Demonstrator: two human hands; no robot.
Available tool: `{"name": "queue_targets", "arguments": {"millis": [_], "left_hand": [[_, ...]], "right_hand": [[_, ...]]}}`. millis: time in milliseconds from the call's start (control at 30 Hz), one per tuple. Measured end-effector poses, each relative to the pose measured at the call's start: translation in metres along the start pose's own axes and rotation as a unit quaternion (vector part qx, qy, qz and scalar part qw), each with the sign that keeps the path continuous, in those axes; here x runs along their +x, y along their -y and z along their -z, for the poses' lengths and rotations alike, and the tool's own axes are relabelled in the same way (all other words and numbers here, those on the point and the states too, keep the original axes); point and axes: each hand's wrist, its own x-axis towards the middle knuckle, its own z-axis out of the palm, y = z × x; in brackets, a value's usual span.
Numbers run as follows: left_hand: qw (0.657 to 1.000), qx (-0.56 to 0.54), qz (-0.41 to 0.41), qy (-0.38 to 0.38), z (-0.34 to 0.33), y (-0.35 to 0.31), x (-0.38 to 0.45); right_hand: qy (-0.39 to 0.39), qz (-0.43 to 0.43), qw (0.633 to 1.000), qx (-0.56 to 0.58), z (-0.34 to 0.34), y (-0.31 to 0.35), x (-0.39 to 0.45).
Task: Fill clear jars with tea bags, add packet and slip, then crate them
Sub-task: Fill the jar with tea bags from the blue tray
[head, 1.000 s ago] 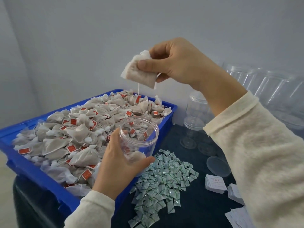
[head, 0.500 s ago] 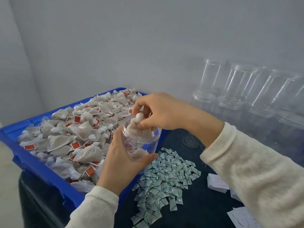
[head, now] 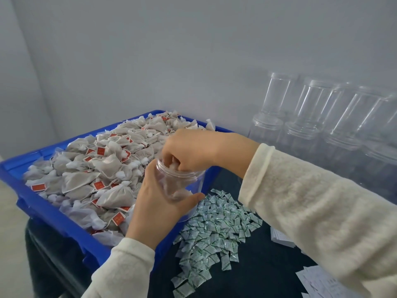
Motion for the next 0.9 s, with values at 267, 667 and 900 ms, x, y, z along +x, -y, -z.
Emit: {"name": "queue_targets", "arguments": {"millis": [267, 667, 900], "left_hand": [[0.998, 0.05, -0.044, 0.014, 0.0, -0.006, -0.003], [0.997, 0.055, -0.046, 0.018, 0.0, -0.004, -0.001], [0.999, -0.003, -0.035, 0.03, 0.002, -0.007, -0.002]], "right_hand": [[0.121, 0.014, 0.991, 0.053, -0.008, -0.007, -0.002], [0.228, 0.044, 0.967, 0.102, -0.003, -0.008, 0.005], [0.104, 0.03, 0.937, 0.332, 0.026, -0.04, -0.01]]}}
